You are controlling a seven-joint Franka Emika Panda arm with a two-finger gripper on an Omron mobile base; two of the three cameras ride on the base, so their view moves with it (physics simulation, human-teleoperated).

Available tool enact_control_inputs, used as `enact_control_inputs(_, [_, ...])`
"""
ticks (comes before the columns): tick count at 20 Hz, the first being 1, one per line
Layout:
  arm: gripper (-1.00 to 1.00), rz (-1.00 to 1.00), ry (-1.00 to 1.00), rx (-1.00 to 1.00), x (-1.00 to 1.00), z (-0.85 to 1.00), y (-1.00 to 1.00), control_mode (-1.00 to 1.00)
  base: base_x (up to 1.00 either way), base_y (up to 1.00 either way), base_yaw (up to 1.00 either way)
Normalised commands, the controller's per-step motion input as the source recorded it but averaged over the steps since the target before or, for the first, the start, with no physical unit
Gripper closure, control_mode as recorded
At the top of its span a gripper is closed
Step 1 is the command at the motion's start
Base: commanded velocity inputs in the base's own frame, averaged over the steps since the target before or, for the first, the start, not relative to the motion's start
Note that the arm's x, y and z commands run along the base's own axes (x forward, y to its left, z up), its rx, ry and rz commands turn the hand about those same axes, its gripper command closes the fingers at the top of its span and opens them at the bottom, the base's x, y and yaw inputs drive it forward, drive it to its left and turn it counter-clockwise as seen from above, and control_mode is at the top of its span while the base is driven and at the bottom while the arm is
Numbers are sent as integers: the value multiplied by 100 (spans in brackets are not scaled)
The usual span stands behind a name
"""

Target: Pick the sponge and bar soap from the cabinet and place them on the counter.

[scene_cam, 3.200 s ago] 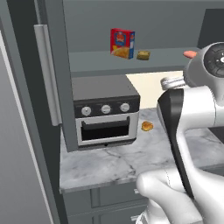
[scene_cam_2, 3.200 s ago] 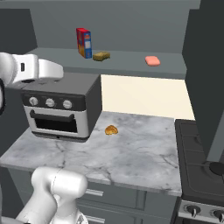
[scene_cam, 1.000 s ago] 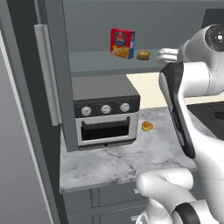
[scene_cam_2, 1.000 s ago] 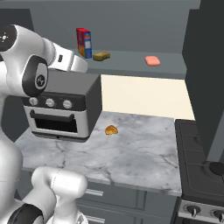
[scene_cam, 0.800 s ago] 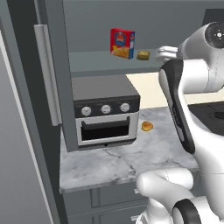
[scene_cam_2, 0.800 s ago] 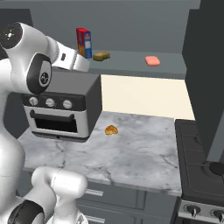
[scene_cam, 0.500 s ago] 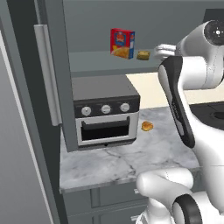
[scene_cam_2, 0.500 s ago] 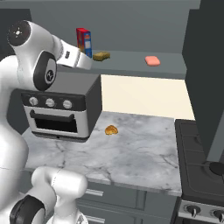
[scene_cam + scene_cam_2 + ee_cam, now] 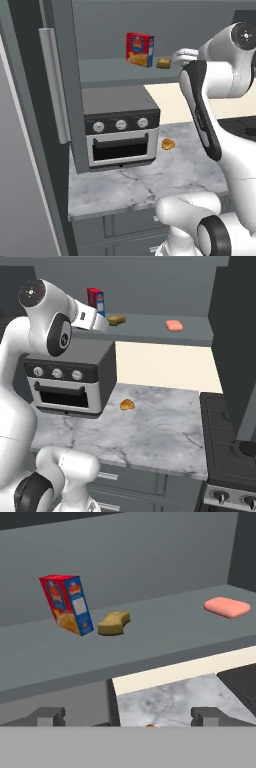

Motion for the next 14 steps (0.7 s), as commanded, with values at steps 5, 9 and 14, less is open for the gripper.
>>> enact_control_inputs(5, [-100,2,0,0,20,-9,0,-100,0,0,0])
enact_control_inputs(9, [-100,4,0,0,23,-14,0,-100,0,0,0])
enact_control_inputs(14, [-100,3,0,1,26,-4,0,-100,0,0,0])
